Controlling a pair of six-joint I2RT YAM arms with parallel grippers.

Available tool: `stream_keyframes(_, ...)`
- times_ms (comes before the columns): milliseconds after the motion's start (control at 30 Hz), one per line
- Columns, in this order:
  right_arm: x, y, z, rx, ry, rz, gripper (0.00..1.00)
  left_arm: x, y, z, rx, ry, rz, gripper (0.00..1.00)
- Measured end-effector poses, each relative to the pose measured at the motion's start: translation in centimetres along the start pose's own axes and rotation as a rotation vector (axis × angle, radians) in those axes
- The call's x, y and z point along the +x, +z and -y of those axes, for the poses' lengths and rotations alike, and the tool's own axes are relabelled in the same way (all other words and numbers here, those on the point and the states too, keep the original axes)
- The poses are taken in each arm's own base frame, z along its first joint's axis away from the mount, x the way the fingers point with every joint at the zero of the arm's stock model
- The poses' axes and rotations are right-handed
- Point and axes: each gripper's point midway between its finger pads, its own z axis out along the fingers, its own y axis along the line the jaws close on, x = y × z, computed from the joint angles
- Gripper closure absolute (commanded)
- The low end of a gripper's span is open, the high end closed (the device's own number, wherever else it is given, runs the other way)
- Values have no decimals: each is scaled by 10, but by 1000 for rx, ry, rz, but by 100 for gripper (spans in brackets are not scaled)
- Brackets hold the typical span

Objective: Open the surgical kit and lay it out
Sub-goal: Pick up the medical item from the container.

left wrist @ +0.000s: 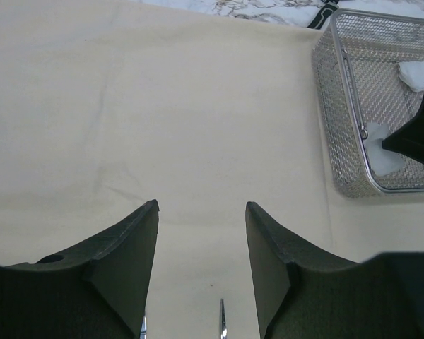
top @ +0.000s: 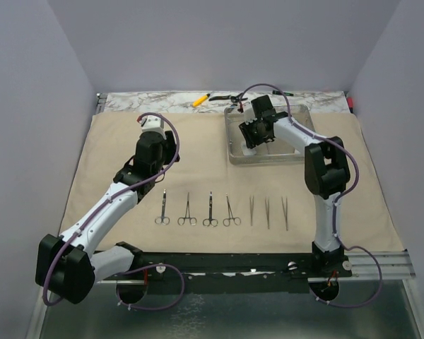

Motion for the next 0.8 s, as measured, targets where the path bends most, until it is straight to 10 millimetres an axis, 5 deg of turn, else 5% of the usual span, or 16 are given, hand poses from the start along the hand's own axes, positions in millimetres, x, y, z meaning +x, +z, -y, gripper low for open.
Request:
stream_keyframes(300, -14, 25, 7, 1, -50, 20, 60, 2, 2, 0, -1, 2, -4, 46)
stream_keyframes(633, -28, 31, -6, -92, -74, 36, 98, 2, 3, 0, -2, 3, -7, 46)
stream_keyframes(800, -27, 32, -6, -92, -61, 29, 99, 3, 3, 0, -3, 4, -8, 46)
